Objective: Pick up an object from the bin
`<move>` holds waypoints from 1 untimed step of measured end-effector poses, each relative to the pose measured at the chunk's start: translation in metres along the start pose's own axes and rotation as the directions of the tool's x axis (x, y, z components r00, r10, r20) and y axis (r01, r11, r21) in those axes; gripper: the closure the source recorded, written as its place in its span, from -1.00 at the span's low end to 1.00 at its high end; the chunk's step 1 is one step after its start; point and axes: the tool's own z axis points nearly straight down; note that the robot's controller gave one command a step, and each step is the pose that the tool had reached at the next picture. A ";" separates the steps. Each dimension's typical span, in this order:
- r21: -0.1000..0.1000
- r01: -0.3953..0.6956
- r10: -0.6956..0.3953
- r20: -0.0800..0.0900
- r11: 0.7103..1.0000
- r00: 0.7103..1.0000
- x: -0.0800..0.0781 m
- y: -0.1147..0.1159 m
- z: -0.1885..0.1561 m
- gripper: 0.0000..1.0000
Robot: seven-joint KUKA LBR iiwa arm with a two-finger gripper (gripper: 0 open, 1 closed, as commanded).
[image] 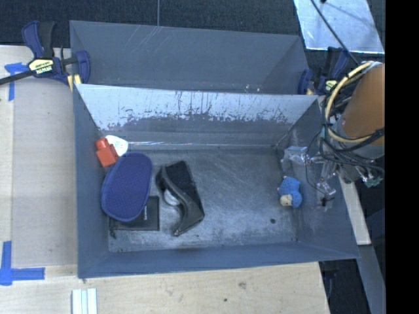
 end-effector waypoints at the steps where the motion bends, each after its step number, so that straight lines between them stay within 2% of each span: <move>1: -0.008 0.183 -0.183 0.005 0.983 0.983 -0.015 -0.006 0.098 -1.00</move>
Offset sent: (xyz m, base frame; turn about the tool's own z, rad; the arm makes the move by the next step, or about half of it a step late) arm 0.0157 -0.0050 -0.0955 -0.1865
